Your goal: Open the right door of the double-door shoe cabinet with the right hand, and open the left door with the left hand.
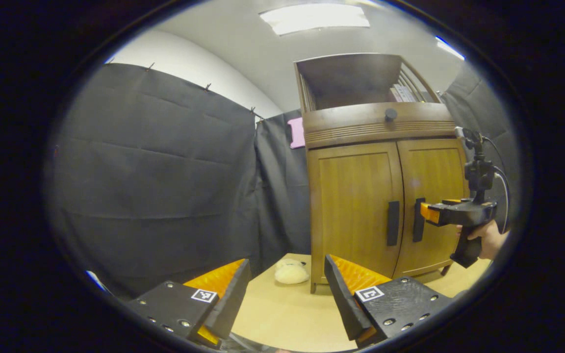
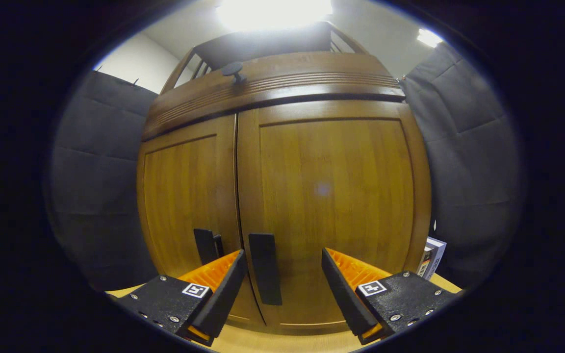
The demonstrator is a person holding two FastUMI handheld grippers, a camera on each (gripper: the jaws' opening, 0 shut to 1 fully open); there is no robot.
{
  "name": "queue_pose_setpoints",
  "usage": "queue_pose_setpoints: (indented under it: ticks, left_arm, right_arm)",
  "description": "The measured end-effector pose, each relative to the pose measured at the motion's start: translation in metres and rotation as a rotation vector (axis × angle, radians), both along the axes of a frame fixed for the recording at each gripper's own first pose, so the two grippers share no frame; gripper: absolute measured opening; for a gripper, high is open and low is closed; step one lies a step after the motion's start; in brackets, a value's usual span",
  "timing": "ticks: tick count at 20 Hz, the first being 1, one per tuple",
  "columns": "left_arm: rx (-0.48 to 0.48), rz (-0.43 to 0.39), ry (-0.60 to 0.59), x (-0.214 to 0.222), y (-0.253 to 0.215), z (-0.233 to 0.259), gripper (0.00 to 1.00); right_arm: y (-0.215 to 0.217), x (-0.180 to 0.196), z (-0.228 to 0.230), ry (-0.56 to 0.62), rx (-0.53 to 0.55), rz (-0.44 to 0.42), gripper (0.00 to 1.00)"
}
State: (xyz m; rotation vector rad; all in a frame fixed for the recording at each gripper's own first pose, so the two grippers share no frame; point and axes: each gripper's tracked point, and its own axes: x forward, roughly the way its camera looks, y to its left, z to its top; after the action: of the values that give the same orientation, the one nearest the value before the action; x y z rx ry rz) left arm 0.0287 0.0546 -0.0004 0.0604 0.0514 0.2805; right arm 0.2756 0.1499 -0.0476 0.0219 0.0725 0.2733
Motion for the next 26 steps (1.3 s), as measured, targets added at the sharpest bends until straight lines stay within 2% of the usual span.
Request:
queue_pose_setpoints:
  ticks: [1,2,3,4,5,8,9,10,11,12,14,16,20,25,26]
  left_arm:
    - [0.005,0.011,0.001,-0.002,0.001,0.002,0.81]
    - [0.012,0.022,0.003,-0.003,0.002,0.002,0.92]
    - [0.017,0.031,0.006,-0.004,0.003,0.002,0.81]
    - [0.021,0.037,0.01,-0.004,0.003,0.002,0.81]
    - [0.02,0.039,0.016,-0.004,0.002,0.001,0.81]
    - [0.018,0.051,0.028,-0.008,0.004,0.004,0.8]
    - [0.02,0.057,0.028,-0.008,0.004,0.003,0.8]
    - [0.022,0.06,0.028,-0.007,0.004,0.002,0.92]
    - [0.025,0.062,0.027,-0.007,0.004,0.001,0.87]
    - [0.029,0.065,0.028,-0.007,0.005,0.001,0.87]
    - [0.031,0.066,0.026,-0.008,0.004,0.002,0.86]
    - [0.027,0.067,0.02,-0.009,0.005,0.004,0.86]
    - [0.022,0.061,0.01,-0.009,0.004,0.003,0.86]
    - [0.015,0.048,-0.007,-0.008,0.003,0.004,0.86]
    - [0.012,0.043,-0.009,-0.008,0.003,0.004,0.8]
  right_arm:
    - [0.005,0.003,-0.006,0.011,0.005,0.003,0.92]
    - [0.005,0.005,-0.012,0.021,0.008,0.005,0.94]
    - [0.009,0.01,-0.017,0.035,0.009,0.009,0.93]
    - [0.013,0.012,-0.022,0.05,0.007,0.013,0.88]
    - [0.016,0.015,-0.025,0.06,0.007,0.019,0.88]
    - [0.028,0.024,-0.03,0.084,0.008,0.025,0.77]
    - [0.03,0.025,-0.031,0.087,0.01,0.025,0.72]
    - [0.034,0.027,-0.032,0.094,0.009,0.022,0.63]
    - [0.036,0.028,-0.031,0.1,0.013,0.023,0.58]
    - [0.038,0.029,-0.033,0.107,0.022,0.03,0.49]
    - [0.04,0.028,-0.033,0.112,0.018,0.026,0.38]
    - [0.04,0.027,-0.032,0.112,0.008,0.019,0.31]
    - [0.039,0.025,-0.031,0.123,-0.003,0.002,0.22]
    - [0.04,0.024,-0.026,0.139,-0.012,0.013,0.22]
    - [0.04,0.024,-0.026,0.14,-0.014,0.015,0.22]
